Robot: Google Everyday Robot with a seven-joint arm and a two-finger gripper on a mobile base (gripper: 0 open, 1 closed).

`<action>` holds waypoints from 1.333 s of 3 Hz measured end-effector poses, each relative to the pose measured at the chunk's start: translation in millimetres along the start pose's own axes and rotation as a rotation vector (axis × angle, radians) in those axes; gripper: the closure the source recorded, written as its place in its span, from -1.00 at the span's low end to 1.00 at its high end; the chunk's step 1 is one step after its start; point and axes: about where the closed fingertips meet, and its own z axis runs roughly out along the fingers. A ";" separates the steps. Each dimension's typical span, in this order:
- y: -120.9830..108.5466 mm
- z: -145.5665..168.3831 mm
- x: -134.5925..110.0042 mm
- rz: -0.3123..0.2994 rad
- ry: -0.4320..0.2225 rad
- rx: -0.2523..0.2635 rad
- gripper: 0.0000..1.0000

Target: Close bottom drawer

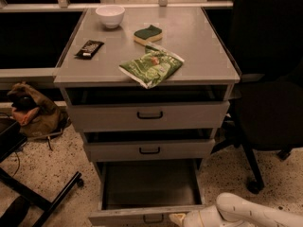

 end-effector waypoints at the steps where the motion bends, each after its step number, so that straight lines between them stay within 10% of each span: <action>1: 0.0 0.0 0.0 0.000 0.000 0.000 -1.00; 4: -91.9 53.9 72.4 0.045 -0.125 0.109 -1.00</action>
Offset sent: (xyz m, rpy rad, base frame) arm -0.0121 -0.0134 -0.0794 0.0476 0.0088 -0.1097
